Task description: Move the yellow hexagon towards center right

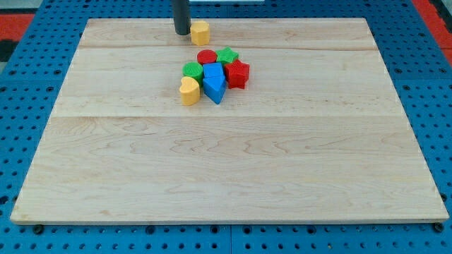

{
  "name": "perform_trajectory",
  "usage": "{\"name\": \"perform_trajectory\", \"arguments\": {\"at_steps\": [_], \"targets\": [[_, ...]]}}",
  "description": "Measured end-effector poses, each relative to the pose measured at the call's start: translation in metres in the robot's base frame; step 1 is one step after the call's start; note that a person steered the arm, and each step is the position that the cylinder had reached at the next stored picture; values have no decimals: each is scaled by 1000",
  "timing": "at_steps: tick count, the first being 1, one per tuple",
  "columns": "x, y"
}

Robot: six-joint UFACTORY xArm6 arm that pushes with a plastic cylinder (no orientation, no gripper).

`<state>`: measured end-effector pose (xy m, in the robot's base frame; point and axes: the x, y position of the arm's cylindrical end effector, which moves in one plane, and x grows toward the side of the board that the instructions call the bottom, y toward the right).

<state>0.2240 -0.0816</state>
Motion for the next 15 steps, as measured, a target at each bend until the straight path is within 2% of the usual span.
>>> {"name": "perform_trajectory", "arguments": {"at_steps": [2,3,4,5,6,7,8,9,10,12,14,15], "targets": [[12,121],[45,165],[59,200],[20,184],[23,238],[49,274],[65,251],[50,247],[13,231],[37,225],[44,188],[66,193]]}}
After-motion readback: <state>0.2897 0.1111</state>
